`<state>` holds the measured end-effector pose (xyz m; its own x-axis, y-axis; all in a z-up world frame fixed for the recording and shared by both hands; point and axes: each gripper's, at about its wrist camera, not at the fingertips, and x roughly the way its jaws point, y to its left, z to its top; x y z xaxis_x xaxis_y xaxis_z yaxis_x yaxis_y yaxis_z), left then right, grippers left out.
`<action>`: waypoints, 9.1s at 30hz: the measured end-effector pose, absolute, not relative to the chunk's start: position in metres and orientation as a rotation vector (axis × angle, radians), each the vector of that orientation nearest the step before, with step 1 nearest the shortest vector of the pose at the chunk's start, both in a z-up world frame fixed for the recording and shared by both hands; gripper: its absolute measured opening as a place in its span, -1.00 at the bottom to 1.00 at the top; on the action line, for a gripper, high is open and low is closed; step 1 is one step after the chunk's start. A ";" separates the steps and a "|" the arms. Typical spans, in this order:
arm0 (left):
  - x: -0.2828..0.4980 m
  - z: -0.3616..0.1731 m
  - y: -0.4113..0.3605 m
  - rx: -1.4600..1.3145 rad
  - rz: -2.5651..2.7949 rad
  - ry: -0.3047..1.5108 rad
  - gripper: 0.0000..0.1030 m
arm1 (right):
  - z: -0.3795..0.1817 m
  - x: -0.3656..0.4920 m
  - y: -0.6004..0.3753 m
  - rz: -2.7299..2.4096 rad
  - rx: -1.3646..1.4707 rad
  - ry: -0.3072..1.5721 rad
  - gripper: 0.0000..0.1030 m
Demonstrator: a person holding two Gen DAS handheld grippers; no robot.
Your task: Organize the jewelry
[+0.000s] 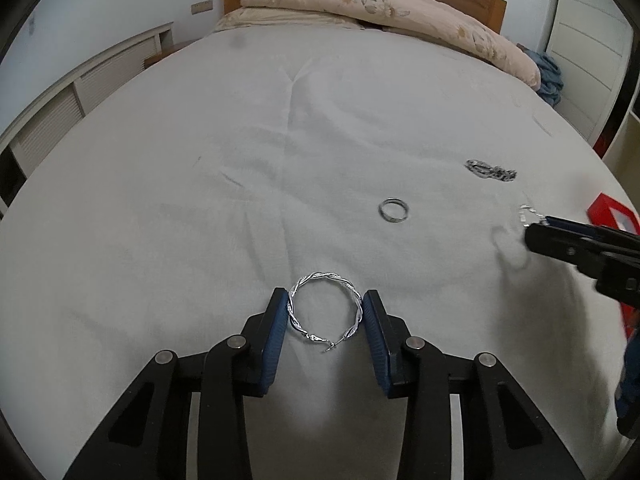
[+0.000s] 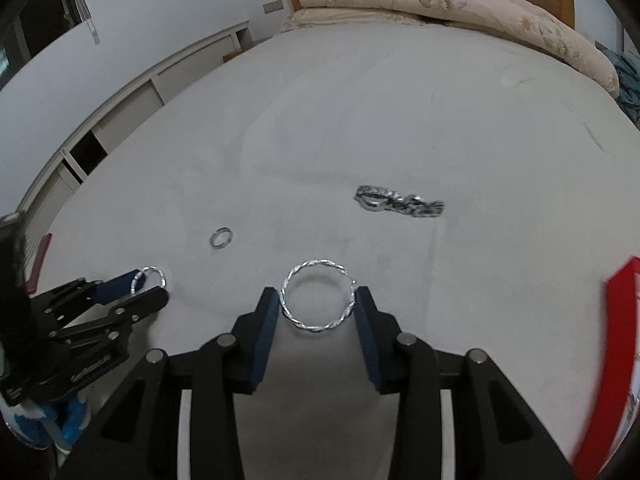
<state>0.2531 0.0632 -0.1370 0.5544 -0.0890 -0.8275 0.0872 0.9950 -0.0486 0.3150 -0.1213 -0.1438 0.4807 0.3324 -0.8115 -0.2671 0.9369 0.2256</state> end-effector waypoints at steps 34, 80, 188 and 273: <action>0.184 -0.075 -0.262 0.204 -0.637 0.960 -0.27 | -0.094 0.167 -0.421 -0.019 0.253 0.953 -0.29; 0.175 -0.049 -0.283 0.140 -0.708 1.006 -0.07 | -0.060 0.158 -0.459 0.007 0.210 0.989 -0.16; 0.288 -0.115 0.007 0.038 -0.243 0.919 -0.61 | -0.101 0.367 -0.172 0.530 0.064 0.980 -0.57; 0.061 0.062 -0.082 0.059 -0.220 0.711 0.78 | 0.050 0.068 -0.294 0.135 0.149 0.821 -0.21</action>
